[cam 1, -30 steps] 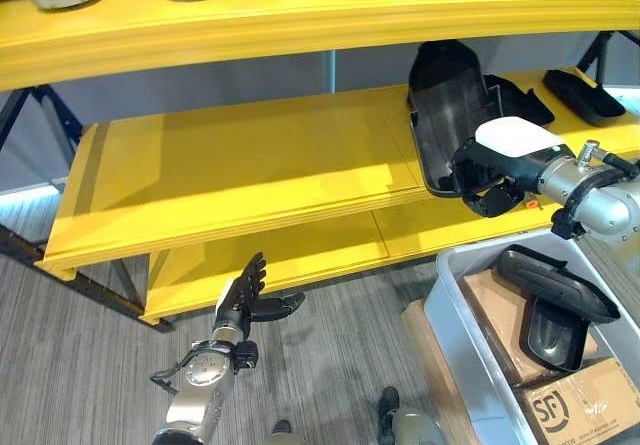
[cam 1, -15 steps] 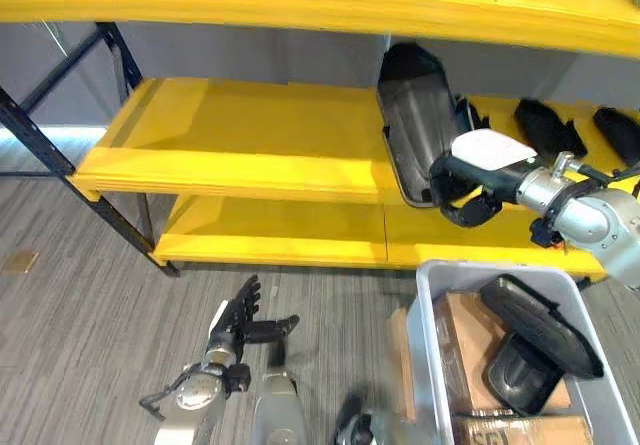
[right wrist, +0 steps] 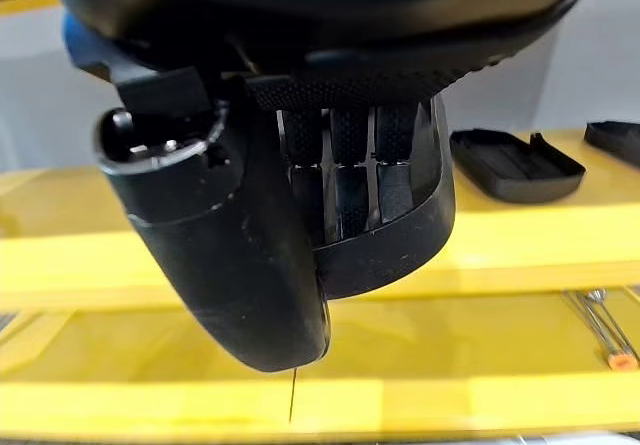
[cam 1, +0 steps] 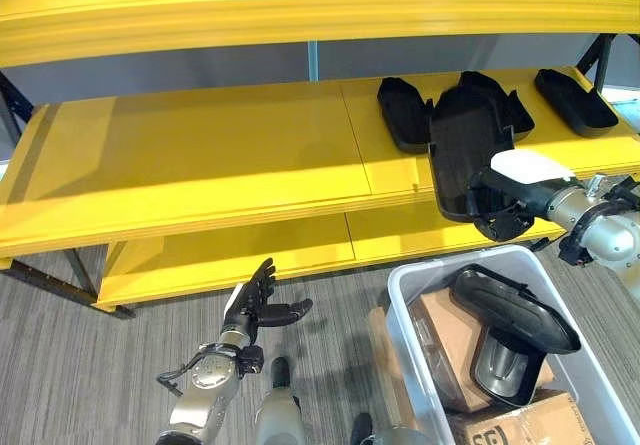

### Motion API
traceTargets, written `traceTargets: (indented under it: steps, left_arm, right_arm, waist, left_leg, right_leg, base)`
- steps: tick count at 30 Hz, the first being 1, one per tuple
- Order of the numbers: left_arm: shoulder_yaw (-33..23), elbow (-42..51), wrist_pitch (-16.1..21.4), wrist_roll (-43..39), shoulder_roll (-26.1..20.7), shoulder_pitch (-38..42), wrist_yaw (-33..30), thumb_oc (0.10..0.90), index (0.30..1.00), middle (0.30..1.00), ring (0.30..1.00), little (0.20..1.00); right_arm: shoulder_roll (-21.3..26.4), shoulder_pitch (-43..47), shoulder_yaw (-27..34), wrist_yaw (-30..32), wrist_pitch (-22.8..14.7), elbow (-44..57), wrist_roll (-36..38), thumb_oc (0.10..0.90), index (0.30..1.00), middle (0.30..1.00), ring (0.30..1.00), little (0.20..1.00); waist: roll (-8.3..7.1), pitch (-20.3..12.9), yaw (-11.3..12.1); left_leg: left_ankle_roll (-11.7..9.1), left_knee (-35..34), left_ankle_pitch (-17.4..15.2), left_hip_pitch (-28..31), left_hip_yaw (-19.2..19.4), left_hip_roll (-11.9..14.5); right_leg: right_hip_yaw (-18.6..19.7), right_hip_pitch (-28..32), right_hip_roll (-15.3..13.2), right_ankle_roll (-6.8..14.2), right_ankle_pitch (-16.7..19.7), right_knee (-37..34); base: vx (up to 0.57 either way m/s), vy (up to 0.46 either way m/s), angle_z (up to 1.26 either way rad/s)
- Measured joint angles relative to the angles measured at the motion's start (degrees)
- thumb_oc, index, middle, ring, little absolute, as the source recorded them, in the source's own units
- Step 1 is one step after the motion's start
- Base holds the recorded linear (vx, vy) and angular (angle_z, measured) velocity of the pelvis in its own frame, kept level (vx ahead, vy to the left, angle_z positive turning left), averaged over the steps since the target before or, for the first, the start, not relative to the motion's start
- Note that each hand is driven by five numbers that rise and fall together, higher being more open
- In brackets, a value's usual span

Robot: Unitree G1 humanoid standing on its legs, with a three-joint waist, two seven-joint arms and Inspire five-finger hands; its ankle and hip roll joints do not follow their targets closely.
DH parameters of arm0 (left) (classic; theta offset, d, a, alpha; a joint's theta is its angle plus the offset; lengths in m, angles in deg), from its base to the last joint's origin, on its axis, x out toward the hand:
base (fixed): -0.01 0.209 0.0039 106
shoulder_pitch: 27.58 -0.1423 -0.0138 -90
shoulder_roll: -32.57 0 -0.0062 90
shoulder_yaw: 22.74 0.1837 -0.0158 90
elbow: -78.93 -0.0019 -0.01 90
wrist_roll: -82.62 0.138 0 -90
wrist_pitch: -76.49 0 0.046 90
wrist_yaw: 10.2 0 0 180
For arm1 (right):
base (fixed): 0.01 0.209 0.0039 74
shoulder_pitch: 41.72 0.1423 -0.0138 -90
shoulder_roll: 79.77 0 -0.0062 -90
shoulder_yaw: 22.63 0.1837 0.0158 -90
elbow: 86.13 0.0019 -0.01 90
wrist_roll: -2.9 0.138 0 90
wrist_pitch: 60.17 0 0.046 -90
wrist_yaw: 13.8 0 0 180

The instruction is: Move parts from the plastic box to the shelf.

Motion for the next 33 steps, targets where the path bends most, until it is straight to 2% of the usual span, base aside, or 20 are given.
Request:
traceTargets:
  steps: [1, 2, 5, 9, 13, 15, 17, 18, 19, 20, 21, 22, 23, 24, 25, 26, 27, 30, 31, 33]
  left_arm:
    - [0.0, 0.0, 0.0, 0.0, -0.3, 0.2, -0.1, 0.9, 1.0, 1.0, 1.0, 1.0]
    - [0.0, 0.0, 0.0, 0.0, -0.7, 0.5, -0.3, 0.9, 1.0, 1.0, 1.0, 1.0]
    - [-0.8, 0.0, 0.0, 0.0, -1.7, 1.2, -0.6, 0.9, 1.0, 1.0, 1.0, 1.0]
    - [-2.0, -0.2, 0.2, 0.0, -2.1, 1.6, -1.5, 0.9, 1.0, 1.0, 1.0, 1.0]
    - [-1.9, -0.2, 0.2, 0.0, -2.5, 1.4, -1.5, 0.9, 1.0, 1.0, 1.0, 1.0]
    - [-1.5, -0.5, 0.2, 0.0, -3.0, 1.4, -1.2, 0.9, 1.0, 1.0, 1.0, 1.0]
    - [-1.0, -0.9, 0.4, 0.0, -4.1, 1.2, -1.3, 0.9, 1.0, 1.0, 1.0, 1.0]
    - [0.2, -0.9, 0.4, 0.0, -4.2, 1.1, -1.4, 0.9, 1.0, 1.0, 1.0, 1.0]
    - [0.6, -0.5, 0.5, 0.0, -4.4, 1.2, -1.3, 0.9, 1.0, 1.0, 1.0, 1.0]
    - [0.5, -0.3, 0.6, 0.0, -4.2, 1.9, -1.4, 0.9, 1.0, 1.0, 1.0, 1.0]
    - [0.1, -0.3, 0.5, 0.0, -3.7, 3.1, -1.6, 0.9, 1.0, 1.0, 1.0, 1.0]
    - [-0.2, -0.3, 0.5, 0.0, -3.8, 3.7, -1.4, 0.9, 1.0, 1.0, 1.0, 1.0]
    - [-0.2, -0.1, 0.6, 0.0, -3.8, 3.0, -1.3, 0.9, 1.0, 1.0, 1.0, 1.0]
    - [-0.9, -0.2, 0.6, 0.0, -3.4, 2.3, -1.4, 0.9, 1.0, 1.0, 1.0, 1.0]
    - [-1.6, -1.2, 0.6, 0.0, -3.2, 2.7, -1.5, 0.9, 1.0, 1.0, 1.0, 1.0]
    - [-1.6, -1.8, 0.5, 0.1, -2.8, 2.7, -1.6, 0.9, 1.0, 1.0, 1.0, 1.0]
    - [-1.5, -2.0, 0.4, 0.1, -2.5, 2.3, -1.5, 0.9, 1.0, 1.0, 1.0, 1.0]
    - [-1.6, -1.5, 0.4, 0.1, -2.2, 0.1, -1.3, 0.9, 1.0, 1.0, 1.0, 1.0]
    - [-1.8, -1.4, 0.4, 0.1, -2.1, -0.9, -1.3, 0.9, 1.0, 1.0, 1.0, 1.0]
    - [-1.7, -1.4, 0.2, 0.1, -2.2, -1.6, -1.3, 0.9, 1.0, 1.0, 1.0, 1.0]
  right_arm:
    - [0.2, 0.0, 0.2, 0.2, 0.2, 0.0, 0.0, 0.4, 0.3, 0.3, 0.3, 0.3]
    - [0.1, 0.0, 0.2, 0.2, 0.1, 0.0, 0.0, 0.4, 0.3, 0.3, 0.3, 0.3]
    - [0.1, 0.1, 1.1, 0.3, -1.3, 0.2, 0.0, 0.4, 0.3, 0.3, 0.3, 0.3]
    - [-0.6, 1.5, -0.3, 0.3, -1.4, -0.2, 0.0, 0.4, 0.3, 0.3, 0.3, 0.3]
    - [-0.8, 1.7, -1.4, 0.3, -1.4, -0.2, 0.0, 0.4, 0.3, 0.3, 0.3, 0.3]
    - [-1.6, 1.8, -1.2, 0.3, -1.2, -0.6, 0.0, 0.4, 0.3, 0.3, 0.3, 0.3]
    - [-2.6, 1.6, -1.3, 0.3, -0.9, -0.5, 0.0, 0.4, 0.3, 0.3, 0.3, 0.3]
    - [-2.8, 1.5, -3.5, 0.3, 0.2, -0.8, -0.1, 0.4, 0.3, 0.3, 0.3, 0.3]
    - [-2.9, 1.8, -4.6, 0.4, 0.1, -0.8, 0.0, 0.4, 0.3, 0.3, 0.3, 0.3]
    - [-2.9, 3.2, -4.9, 0.4, -0.2, -0.7, -0.1, 0.4, 0.3, 0.3, 0.3, 0.3]
    - [-2.8, 4.1, -4.9, 0.7, -0.9, -0.5, 0.0, 0.4, 0.3, 0.3, 0.3, 0.3]
    - [-2.7, 4.1, -5.0, 0.5, -1.2, -0.5, 0.0, 0.4, 0.3, 0.3, 0.3, 0.3]
    - [-2.7, 4.1, -5.0, 0.5, -1.1, -0.4, 0.0, 0.4, 0.3, 0.3, 0.3, 0.3]
    - [-2.6, 4.2, -5.0, 0.5, -1.3, -0.3, 0.0, 0.4, 0.3, 0.3, 0.3, 0.3]
    - [-2.5, 4.7, -5.0, 0.5, -1.3, -0.5, -0.1, 0.4, 0.3, 0.3, 0.3, 0.3]
    - [-2.6, 4.5, -4.8, 0.5, -0.9, -0.7, -0.2, 0.4, 0.3, 0.3, 0.3, 0.3]
    - [-2.6, 3.9, -4.8, 0.5, -0.5, -0.8, -0.2, 0.4, 0.3, 0.3, 0.3, 0.3]
    - [-2.4, 3.6, -4.1, 0.5, -0.3, -0.5, -0.2, 0.4, 0.3, 0.3, 0.3, 0.3]
    - [-2.6, 4.4, -3.0, 0.5, -0.5, -0.4, -0.2, 0.4, 0.3, 0.3, 0.3, 0.3]
    - [-2.8, 5.2, -3.0, 0.5, -0.6, -0.4, -0.2, 0.4, 0.3, 0.3, 0.3, 0.3]
  waist:
    - [-0.27, -0.8, -1.4]
    - [-1.15, -1.3, -1.5]
    - [-1.44, -1.5, 0.1]
    - [-1.82, -1.4, 1.9]
    - [-3.66, -1.5, 2.3]
    - [-4.14, -1.5, 1.7]
    - [-4.81, -1.4, 0.7]
    - [-4.5, -1.2, -0.8]
    - [-4.13, -0.7, -0.3]
    - [-3.37, 0.7, 0.1]
    - [-1.71, 2.9, -0.4]
    - [-2.06, 4.5, -0.7]
    - [-2.48, 4.7, -0.6]
    - [-2.36, 4.7, -0.4]
    - [-2.56, 4.9, -0.9]
    - [-2.64, 5.1, -2.0]
    - [-2.66, 5.1, -2.2]
    - [-2.7, 5.0, -1.7]
    - [-2.79, 5.0, -0.8]
    - [-3.01, 5.1, -0.3]
  left_leg:
    - [0.7, -1.1, -2.2, 0.5, 0.3, -2.2]
    - [1.7, -1.9, -2.9, 0.4, 0.7, -3.9]
    - [3.7, -1.9, -6.2, 0.4, 2.2, -7.6]
    - [5.0, -0.3, -9.3, -0.6, 2.9, -10.0]
    - [5.5, 1.5, -11.4, -1.4, 3.4, -11.2]
    - [7.0, 1.7, -12.4, -1.5, 3.4, -11.9]
    - [8.8, 1.8, -12.6, -0.5, 2.8, -14.0]
    - [10.8, 2.6, -13.7, 1.0, 1.2, -15.6]
    - [12.7, 3.1, -15.2, 1.7, 0.8, -16.0]
    - [13.1, 3.1, -15.7, 2.4, 0.2, -16.3]
    - [12.5, 1.2, -14.4, 4.0, -1.5, -16.0]
    - [11.2, -1.9, -13.3, 6.5, -2.0, -17.5]
    - [10.7, -2.4, -14.3, 7.8, -2.1, -18.9]
    - [10.3, -3.1, -14.9, 8.6, -3.2, -19.1]
    - [10.3, -3.3, -14.9, 8.9, -4.4, -19.6]
    - [10.4, -3.3, -14.8, 10.3, -4.9, -20.5]
    - [10.4, -3.2, -14.8, 11.5, -4.7, -20.6]
    - [9.2, -3.4, -15.5, 14.9, -4.1, -20.6]
    - [8.6, -3.4, -15.8, 15.0, -4.0, -20.5]
    - [6.6, -0.1, -16.6, 13.5, -3.8, -20.1]
  right_leg:
    - [0.0, -0.4, -2.2, 2.9, -1.8, 1.4]
    - [0.0, -0.8, -4.0, 3.8, -2.3, 1.2]
    - [0.4, -0.8, -7.8, 6.5, -2.2, 0.6]
    - [0.5, -0.7, -10.4, 8.1, -1.5, -0.4]
    - [0.6, -1.1, -11.9, 8.3, -1.4, 0.5]
    - [0.9, -4.3, -12.5, 8.6, -1.0, 7.4]
    - [3.5, -9.8, -14.6, 8.2, 0.4, 20.0]
    - [4.7, -16.1, -17.5, 7.0, 7.3, 34.5]
    - [4.7, -17.6, -18.1, 7.3, 6.7, 36.8]
    - [4.3, -19.2, -16.9, 6.9, 4.6, 36.4]
    - [4.6, -20.4, -11.5, 5.8, -0.7, 29.2]
    - [2.8, -22.4, -8.4, 5.7, -0.9, 14.1]
    - [2.3, -24.5, -8.2, 4.4, 4.2, 5.8]
    - [2.1, -24.8, -8.4, 6.1, 10.3, -0.9]
    - [1.3, -23.4, -9.8, 8.3, 16.1, -11.6]
    - [0.5, -20.8, -11.2, 8.1, 19.6, -15.1]
    - [0.5, -18.9, -11.7, 6.9, 21.2, -14.8]
    - [0.6, -13.0, -10.6, 5.0, 23.1, -10.4]
    - [0.3, -11.8, -9.7, 4.4, 22.9, -11.4]
    - [0.7, -11.0, -9.8, 3.9, 23.2, -12.7]
  base:
    - [0.1, 0.116, 0.26]
    - [0.13, 0.147, 0.32]
    - [0.08, 0.1, 0.05]
    - [0.09, 0.129, 0.01]
    - [0.05, 0.107, 0.01]
    - [0.03, 0.18, 0.13]
    - [0.05, 0.247, 0.35]
    - [0.13, 0.154, 0.51]
    - [0.16, 0.109, 0.45]
    - [0.16, 0.023, 0.16]
    - [0.09, -0.015, 0.49]
    - [0.11, -0.081, 0.72]
    - [0.13, -0.124, 0.51]
    - [0.15, -0.165, 0.34]
    - [0.11, -0.135, 0.5]
    - [0.12, -0.124, 0.73]
    - [0.1, -0.093, 0.79]
    - [0.08, -0.073, 0.36]
    - [0.06, -0.065, -0.08]
    - [0.07, -0.073, -0.05]
